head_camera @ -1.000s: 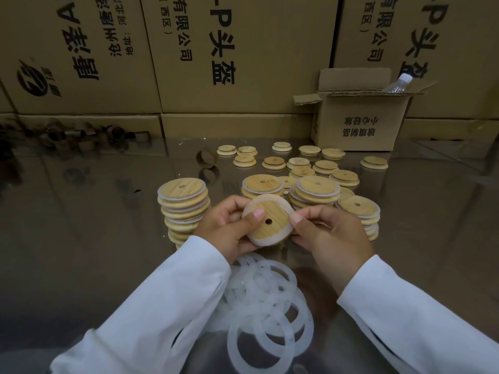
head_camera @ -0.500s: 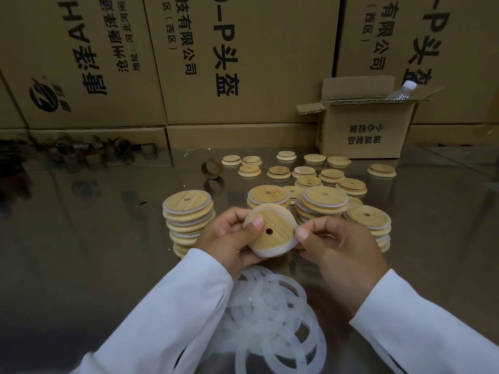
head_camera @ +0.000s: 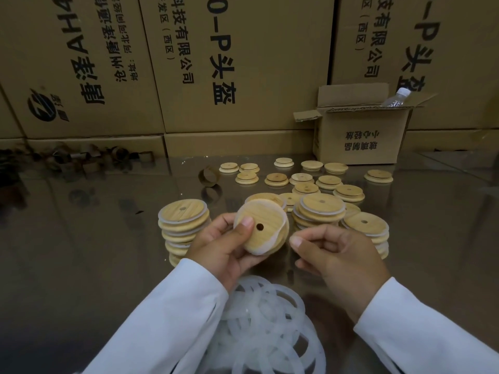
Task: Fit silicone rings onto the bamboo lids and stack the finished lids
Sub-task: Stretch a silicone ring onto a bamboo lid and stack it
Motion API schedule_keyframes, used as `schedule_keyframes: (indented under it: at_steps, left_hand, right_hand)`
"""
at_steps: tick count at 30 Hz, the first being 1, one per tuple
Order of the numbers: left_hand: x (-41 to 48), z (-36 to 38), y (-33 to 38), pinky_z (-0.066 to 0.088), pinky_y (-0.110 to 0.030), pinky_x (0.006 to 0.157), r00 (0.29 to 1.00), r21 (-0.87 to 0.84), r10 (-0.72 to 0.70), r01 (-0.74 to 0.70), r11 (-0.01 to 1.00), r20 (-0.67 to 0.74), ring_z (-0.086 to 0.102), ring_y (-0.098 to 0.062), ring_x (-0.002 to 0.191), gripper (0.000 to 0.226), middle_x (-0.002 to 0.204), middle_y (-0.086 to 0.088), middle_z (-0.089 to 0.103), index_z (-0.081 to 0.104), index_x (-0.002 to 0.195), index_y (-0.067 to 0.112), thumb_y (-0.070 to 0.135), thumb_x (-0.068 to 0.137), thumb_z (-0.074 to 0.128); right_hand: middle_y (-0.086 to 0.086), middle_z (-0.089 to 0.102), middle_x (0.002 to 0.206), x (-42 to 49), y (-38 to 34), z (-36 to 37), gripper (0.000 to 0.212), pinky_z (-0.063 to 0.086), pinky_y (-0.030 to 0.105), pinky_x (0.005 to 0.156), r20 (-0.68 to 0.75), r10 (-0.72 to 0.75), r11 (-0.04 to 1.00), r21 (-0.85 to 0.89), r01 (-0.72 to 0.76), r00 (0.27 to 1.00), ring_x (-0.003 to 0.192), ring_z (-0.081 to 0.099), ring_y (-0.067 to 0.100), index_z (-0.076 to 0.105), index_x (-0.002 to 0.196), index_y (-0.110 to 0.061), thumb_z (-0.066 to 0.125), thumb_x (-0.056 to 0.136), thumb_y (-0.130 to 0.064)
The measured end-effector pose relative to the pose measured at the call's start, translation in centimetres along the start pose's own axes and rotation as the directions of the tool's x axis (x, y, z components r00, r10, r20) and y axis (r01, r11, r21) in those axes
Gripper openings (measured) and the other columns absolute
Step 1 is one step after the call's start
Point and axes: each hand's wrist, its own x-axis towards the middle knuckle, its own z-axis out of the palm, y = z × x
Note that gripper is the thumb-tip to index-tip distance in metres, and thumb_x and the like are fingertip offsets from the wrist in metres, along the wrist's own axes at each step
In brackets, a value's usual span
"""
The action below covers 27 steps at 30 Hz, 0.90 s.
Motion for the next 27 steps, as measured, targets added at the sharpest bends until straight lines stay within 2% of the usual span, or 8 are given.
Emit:
schedule_keyframes:
  at_steps: [5, 9, 12, 15, 20, 23, 25, 27]
  left_hand:
    - [-0.1, 0.1, -0.2, 0.057, -0.034, 0.057, 1.000, 0.002, 0.005, -0.005, 1.000, -0.009, 0.071, -0.028, 0.078, 0.032, 0.085, -0.016, 0.072, 0.059, 0.091, 0.002, 0.014, 0.062, 0.063]
    - [-0.3, 0.3, -0.3, 0.057, -0.033, 0.057, 1.000, 0.026, 0.010, -0.011, 1.000, 0.024, 0.071, -0.027, 0.076, 0.033, 0.083, -0.017, 0.072, 0.058, 0.091, 0.000, 0.010, 0.061, 0.063]
    - [-0.3, 0.5, -0.5, 0.057, -0.032, 0.056, 0.999, 0.047, -0.007, 0.006, 0.999, 0.032, 0.071, -0.025, 0.072, 0.033, 0.078, -0.016, 0.072, 0.058, 0.090, -0.001, 0.006, 0.057, 0.063]
    - [-0.2, 0.5, -0.8, 0.057, -0.030, 0.055, 0.999, 0.112, -0.020, 0.015, 0.994, 0.038, 0.071, -0.021, 0.068, 0.035, 0.076, -0.012, 0.072, 0.062, 0.091, 0.001, 0.005, 0.057, 0.064]
    - [0.0, -0.3, -1.5, 0.059, -0.034, 0.062, 0.998, 0.310, 0.037, -0.051, 0.949, 0.053, 0.069, -0.022, 0.069, 0.012, 0.074, -0.011, 0.072, 0.067, 0.084, 0.006, 0.008, 0.073, 0.063]
    - [0.1, -0.5, -1.7, 0.058, -0.037, 0.067, 0.994, 0.381, 0.089, -0.104, 0.919, 0.056, 0.069, -0.024, 0.073, 0.008, 0.076, -0.012, 0.072, 0.067, 0.085, 0.007, 0.005, 0.080, 0.060]
    - [0.1, -0.5, -1.7, 0.057, -0.039, 0.071, 0.990, 0.397, 0.116, -0.139, 0.907, 0.081, 0.068, -0.026, 0.076, 0.011, 0.078, -0.012, 0.072, 0.066, 0.086, 0.008, 0.012, 0.076, 0.062]
    - [0.1, -0.4, -1.7, 0.057, -0.038, 0.071, 0.987, 0.387, 0.129, -0.158, 0.908, 0.100, 0.068, -0.025, 0.076, 0.024, 0.079, -0.012, 0.071, 0.066, 0.086, 0.008, 0.020, 0.066, 0.064]
  right_hand:
    - [-0.003, 0.072, 0.071, -0.6, -0.4, 0.5, 0.011, 0.053, 0.014, 0.058, 0.057, -0.060, 0.997, 0.052, 0.057, 0.997, 0.062, 0.068, 0.009, 0.066, 0.087, -0.017, 0.069, 0.077, -0.013]
    - [-0.004, 0.071, 0.070, -0.8, 0.0, 1.0, 0.012, 0.051, 0.013, 0.056, -0.053, -0.088, 0.996, -0.002, 0.088, 0.995, 0.064, 0.067, 0.008, 0.066, 0.082, -0.019, 0.072, 0.073, -0.022]
    - [-0.005, 0.070, 0.066, -0.6, 0.6, 0.9, 0.004, 0.050, 0.016, 0.058, -0.146, -0.111, 0.993, -0.066, 0.102, 0.983, 0.063, 0.066, 0.006, 0.068, 0.075, -0.021, 0.071, 0.076, -0.020]
    - [-0.007, 0.069, 0.065, -0.3, 0.9, 0.6, 0.013, 0.050, 0.020, 0.065, -0.170, -0.175, 0.973, -0.178, 0.144, 0.970, 0.065, 0.065, 0.004, 0.068, 0.069, -0.025, 0.070, 0.078, -0.016]
    - [-0.011, 0.066, 0.068, -0.2, 1.1, 0.4, 0.014, 0.045, 0.007, 0.063, -0.096, -0.275, 0.903, -0.366, 0.223, 0.957, 0.072, 0.059, -0.004, 0.066, 0.070, -0.027, 0.067, 0.080, -0.017]
    - [-0.010, 0.066, 0.071, 0.1, 1.0, 0.2, 0.015, 0.044, 0.010, 0.065, -0.079, -0.233, 0.904, -0.385, 0.186, 0.969, 0.072, 0.060, 0.002, 0.065, 0.070, -0.027, 0.066, 0.082, -0.018]
    - [-0.008, 0.067, 0.072, 0.3, 0.9, 0.0, 0.015, 0.047, 0.017, 0.069, -0.080, -0.194, 0.921, -0.357, 0.154, 0.978, 0.074, 0.061, 0.007, 0.065, 0.070, -0.024, 0.066, 0.083, -0.016]
    - [-0.003, 0.068, 0.071, 0.5, 0.6, -0.2, 0.016, 0.051, 0.026, 0.074, -0.073, -0.156, 0.940, -0.318, 0.125, 0.985, 0.075, 0.064, 0.014, 0.066, 0.068, -0.020, 0.066, 0.082, -0.013]
